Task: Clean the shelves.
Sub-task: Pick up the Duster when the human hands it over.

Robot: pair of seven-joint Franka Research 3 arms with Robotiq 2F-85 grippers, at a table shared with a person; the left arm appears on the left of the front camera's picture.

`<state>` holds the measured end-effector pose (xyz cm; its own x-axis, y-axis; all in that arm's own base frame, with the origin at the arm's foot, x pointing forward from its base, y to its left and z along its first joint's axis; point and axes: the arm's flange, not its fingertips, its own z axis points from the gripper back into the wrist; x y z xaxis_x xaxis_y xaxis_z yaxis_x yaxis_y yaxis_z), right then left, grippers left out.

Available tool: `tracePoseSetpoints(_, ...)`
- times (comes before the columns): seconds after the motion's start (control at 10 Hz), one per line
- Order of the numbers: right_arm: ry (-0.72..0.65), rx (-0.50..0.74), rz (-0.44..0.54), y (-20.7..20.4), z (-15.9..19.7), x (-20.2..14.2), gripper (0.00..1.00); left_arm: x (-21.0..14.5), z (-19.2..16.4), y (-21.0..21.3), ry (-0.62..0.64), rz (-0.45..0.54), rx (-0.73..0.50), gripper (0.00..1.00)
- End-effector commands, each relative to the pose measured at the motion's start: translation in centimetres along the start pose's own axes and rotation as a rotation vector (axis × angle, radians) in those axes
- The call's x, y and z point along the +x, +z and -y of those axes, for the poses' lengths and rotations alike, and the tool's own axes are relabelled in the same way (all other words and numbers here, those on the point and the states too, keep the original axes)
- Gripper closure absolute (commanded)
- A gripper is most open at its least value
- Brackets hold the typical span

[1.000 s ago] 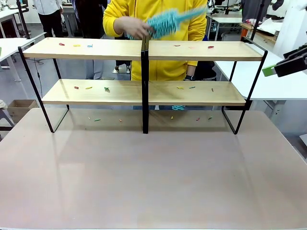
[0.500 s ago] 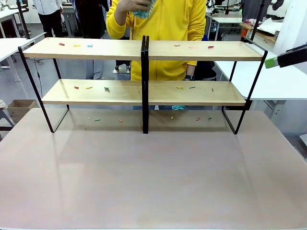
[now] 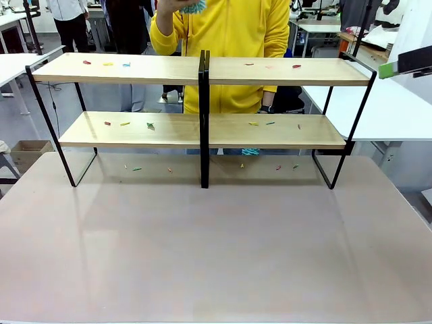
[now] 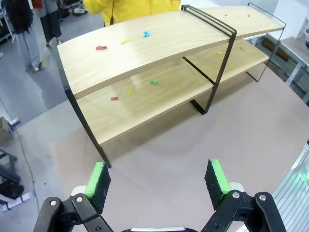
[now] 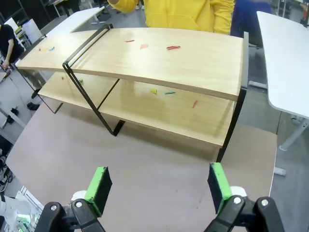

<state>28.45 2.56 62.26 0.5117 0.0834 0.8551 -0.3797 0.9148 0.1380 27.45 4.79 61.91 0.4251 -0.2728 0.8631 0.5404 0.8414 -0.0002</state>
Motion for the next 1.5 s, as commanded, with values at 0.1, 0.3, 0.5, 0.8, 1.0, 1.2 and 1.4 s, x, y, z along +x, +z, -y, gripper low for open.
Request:
tracePoseSetpoints(0.1,0.002,-0.005,-0.007,-0.2,-0.6,-1.9,0.00,-8.4,4.4,-2.6,-0.019,-0.002,-0.005,0.00)
tracePoseSetpoints(0.3,0.032,-0.019,-0.024,-0.6,-0.7,-2.0,0.00,-8.7,4.4,-2.6,-0.014,-0.003,-0.004,0.00)
tracePoseSetpoints(0.5,0.043,-0.011,-0.021,-0.8,-0.9,-2.0,0.00,-8.4,4.4,-2.9,-0.006,-0.010,0.000,0.00)
tracePoseSetpoints(0.8,0.028,-0.005,-0.020,-0.5,-0.8,-0.1,0.00,-0.1,0.1,-0.4,-0.002,-0.012,-0.008,0.00)
tracePoseSetpoints(1.0,0.028,-0.005,-0.020,-0.5,-0.8,-0.1,0.00,-0.1,0.1,-0.4,-0.002,-0.012,-0.008,0.00)
tracePoseSetpoints(1.2,0.028,-0.005,-0.020,-0.5,-0.8,-0.1,0.00,-0.1,0.1,-0.4,-0.002,-0.012,-0.008,0.00)
tracePoseSetpoints(1.4,0.028,-0.005,-0.020,-0.5,-0.8,-0.1,0.00,1.5,0.0,-1.0,0.156,-0.098,-0.163,0.00)
